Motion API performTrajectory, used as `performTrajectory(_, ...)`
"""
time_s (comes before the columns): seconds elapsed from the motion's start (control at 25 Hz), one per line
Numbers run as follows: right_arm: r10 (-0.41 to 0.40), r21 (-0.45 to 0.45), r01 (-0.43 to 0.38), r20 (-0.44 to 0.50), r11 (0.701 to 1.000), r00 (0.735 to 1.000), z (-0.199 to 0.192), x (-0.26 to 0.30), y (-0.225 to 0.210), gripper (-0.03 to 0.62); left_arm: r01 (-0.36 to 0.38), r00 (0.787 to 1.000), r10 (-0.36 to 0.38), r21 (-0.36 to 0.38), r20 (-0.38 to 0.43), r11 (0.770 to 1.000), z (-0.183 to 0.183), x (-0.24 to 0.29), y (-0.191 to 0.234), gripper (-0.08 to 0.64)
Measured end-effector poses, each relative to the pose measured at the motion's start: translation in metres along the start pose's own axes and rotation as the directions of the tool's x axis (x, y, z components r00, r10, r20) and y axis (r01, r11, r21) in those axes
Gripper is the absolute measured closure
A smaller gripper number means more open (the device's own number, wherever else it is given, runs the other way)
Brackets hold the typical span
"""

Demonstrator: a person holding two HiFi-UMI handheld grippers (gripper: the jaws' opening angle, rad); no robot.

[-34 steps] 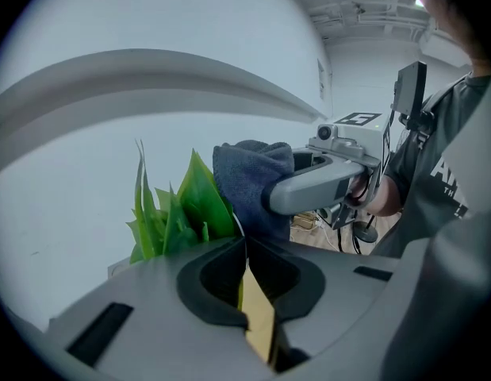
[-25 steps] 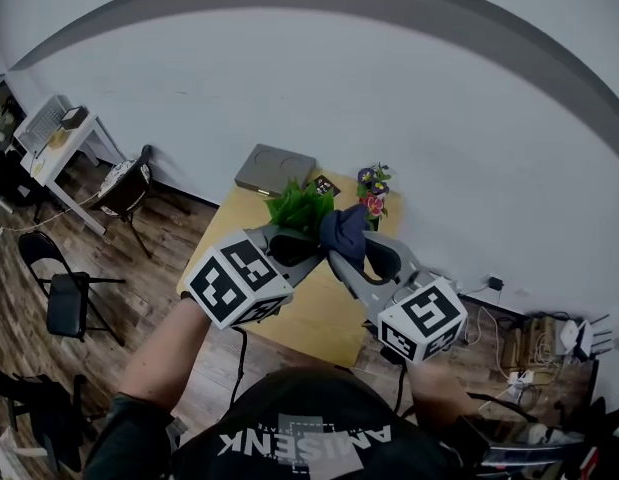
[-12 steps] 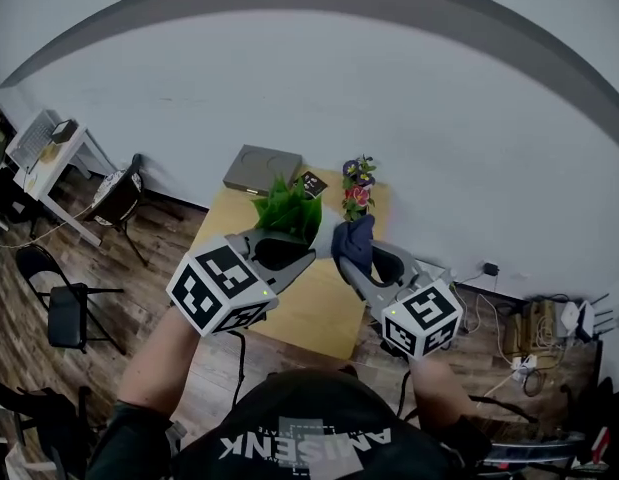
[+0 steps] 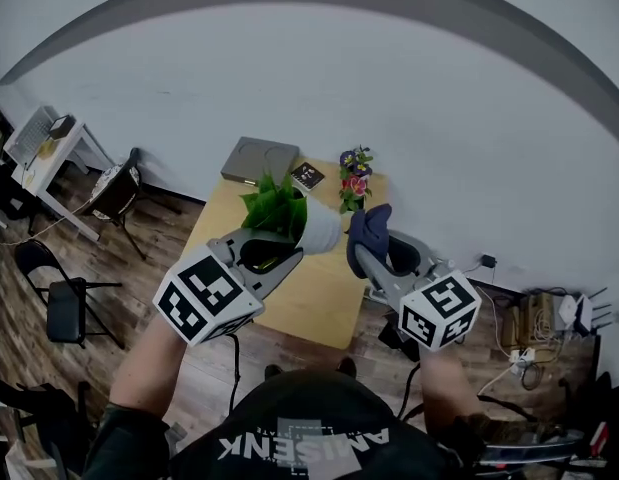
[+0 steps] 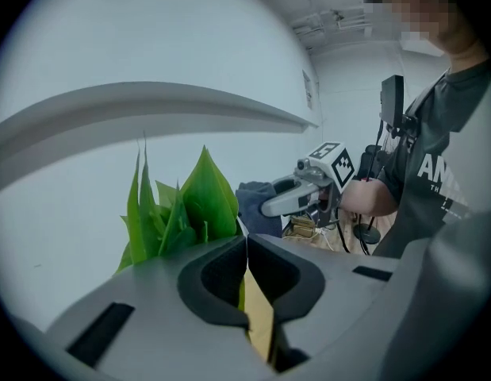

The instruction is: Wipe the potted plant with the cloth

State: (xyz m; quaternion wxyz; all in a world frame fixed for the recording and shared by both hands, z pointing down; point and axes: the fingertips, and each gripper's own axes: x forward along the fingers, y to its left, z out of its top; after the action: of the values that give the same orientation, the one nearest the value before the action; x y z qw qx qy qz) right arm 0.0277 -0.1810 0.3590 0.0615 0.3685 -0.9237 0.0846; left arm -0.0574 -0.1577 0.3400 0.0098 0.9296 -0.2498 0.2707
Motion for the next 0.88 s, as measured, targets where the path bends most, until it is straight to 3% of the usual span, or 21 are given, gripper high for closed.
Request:
performTrajectory(0.16,0.116,-0.06,-0.113,0.046,0.992,0.992,0.04,0.005,0.034,0.46,-0.026,0.999,0.027,0.025,-0.034,0.999,-0.008,-0.002,0.002,0.554)
performTrajectory(0.32,0.184,-0.098,-0.177,0.068,0.979,0.981,0.061,0.011,0.063,0.46,0.009,0.999,-0.008,0.048,-0.034,0.999,-0.008,-0.006,-0.012,0.554)
performTrajectory(0.6,0.204,-0.116,-0.195,0.076,0.974,0.976,0.068,0.025,0.076,0.46,-0.027,1.0,0.027,0.101,0.0,0.995,-0.006,-0.013,-0.016,0.554)
performTrajectory(0.88,0.151,-0.03,-0.149,0.042,0.988,0.988,0.037,0.028,0.052,0.46,-0.04,0.999,0.041,0.129,0.001,0.991,-0.006,-0.018,-0.015,0.554)
